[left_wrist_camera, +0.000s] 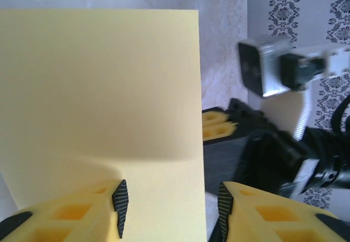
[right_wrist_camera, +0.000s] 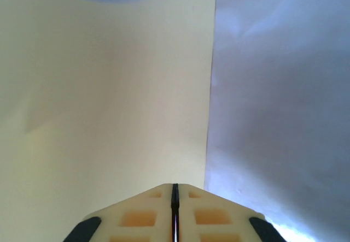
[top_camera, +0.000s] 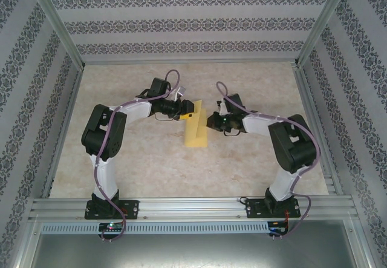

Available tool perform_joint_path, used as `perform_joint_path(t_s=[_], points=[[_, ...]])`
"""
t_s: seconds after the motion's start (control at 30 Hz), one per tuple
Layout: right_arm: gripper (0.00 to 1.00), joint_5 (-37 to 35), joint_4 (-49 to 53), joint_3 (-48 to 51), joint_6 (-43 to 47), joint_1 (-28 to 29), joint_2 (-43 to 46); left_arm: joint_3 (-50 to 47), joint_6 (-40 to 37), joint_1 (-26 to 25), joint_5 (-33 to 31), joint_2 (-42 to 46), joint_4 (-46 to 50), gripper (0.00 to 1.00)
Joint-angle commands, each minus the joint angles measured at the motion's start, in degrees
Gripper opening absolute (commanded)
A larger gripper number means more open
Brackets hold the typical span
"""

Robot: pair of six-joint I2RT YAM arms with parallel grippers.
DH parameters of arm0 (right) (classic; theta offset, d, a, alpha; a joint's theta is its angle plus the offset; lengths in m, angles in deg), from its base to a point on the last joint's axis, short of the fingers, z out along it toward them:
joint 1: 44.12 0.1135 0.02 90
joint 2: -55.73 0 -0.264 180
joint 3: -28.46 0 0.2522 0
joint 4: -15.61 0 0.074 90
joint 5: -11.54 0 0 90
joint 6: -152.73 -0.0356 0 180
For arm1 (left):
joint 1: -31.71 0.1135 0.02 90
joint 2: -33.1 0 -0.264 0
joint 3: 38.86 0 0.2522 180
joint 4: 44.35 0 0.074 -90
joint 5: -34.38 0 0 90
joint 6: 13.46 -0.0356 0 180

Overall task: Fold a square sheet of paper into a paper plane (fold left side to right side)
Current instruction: First fold in half a square sheet of paper at the center of the table.

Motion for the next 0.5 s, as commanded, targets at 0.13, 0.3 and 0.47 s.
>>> perform_joint_path(t_s=[0.13, 0.3, 0.47], points=[[0.35, 12.4, -14.2, 4.5, -9.8, -2.6, 4.8, 0.9, 0.4, -0.6, -0.7, -1.2, -2.0, 0.4], [0.47, 14.3, -20.1, 4.2, -14.9, -0.9, 2.4, 1.3, 0.0, -0.7, -1.3, -1.5, -1.1, 0.35], [0.49, 14.6, -20.6, 2.0, -15.9, 1.1, -0.8, 1.6, -0.4, -0.7, -1.4, -1.5, -0.4, 0.34]])
